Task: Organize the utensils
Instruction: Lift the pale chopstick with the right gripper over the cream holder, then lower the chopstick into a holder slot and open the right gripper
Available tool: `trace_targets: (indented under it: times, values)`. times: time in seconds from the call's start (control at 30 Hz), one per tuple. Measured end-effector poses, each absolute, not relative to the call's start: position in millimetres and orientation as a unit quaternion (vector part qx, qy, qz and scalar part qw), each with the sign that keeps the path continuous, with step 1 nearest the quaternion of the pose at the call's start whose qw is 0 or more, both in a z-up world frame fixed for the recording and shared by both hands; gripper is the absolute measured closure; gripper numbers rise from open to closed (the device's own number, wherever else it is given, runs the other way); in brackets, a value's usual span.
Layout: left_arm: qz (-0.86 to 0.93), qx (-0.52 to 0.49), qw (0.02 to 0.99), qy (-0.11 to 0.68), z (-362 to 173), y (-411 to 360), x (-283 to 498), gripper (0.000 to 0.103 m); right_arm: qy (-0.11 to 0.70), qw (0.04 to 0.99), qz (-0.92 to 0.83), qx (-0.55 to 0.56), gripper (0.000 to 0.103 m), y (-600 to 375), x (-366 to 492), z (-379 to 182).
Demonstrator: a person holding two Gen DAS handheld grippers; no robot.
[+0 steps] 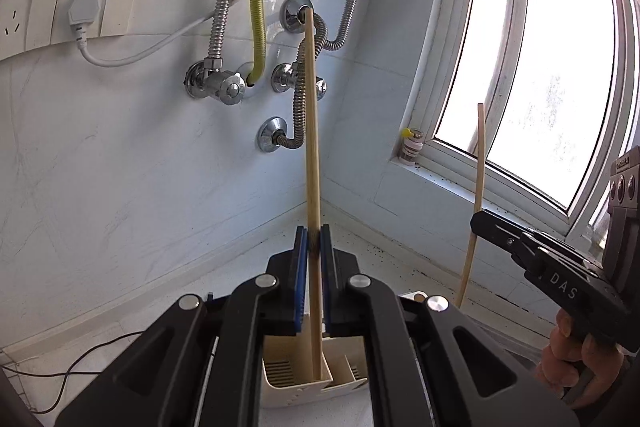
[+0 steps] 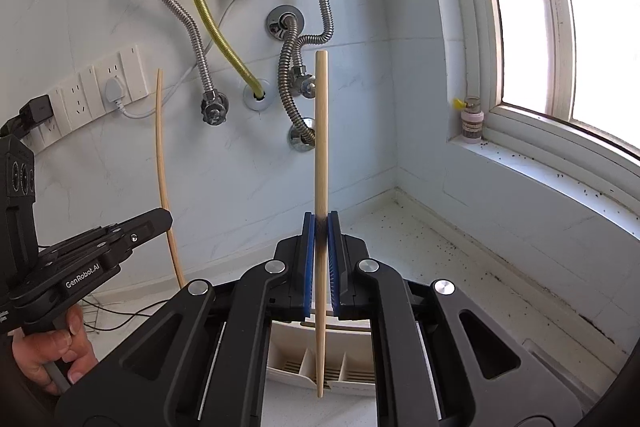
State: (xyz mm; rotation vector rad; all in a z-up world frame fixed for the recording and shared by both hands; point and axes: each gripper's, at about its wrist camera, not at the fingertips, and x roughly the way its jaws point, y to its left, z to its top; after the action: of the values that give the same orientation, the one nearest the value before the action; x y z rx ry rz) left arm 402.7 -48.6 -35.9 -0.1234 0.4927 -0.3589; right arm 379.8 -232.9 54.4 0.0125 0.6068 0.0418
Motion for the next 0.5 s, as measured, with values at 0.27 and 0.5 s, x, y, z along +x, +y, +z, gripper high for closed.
trace_targets:
  times: [0.27, 0.5]
  values:
    - [-0.174, -0.063, 0.952, 0.242, -67, -47, 420, 0.097, 0.293, 0.956, 0.002, 0.016, 0.097, -256, 387, 25]
    - [-0.176, -0.060, 0.952, 0.244, -84, -46, 423, 0.097, 0.292, 0.956, -0.008, 0.004, 0.097, -260, 396, 15]
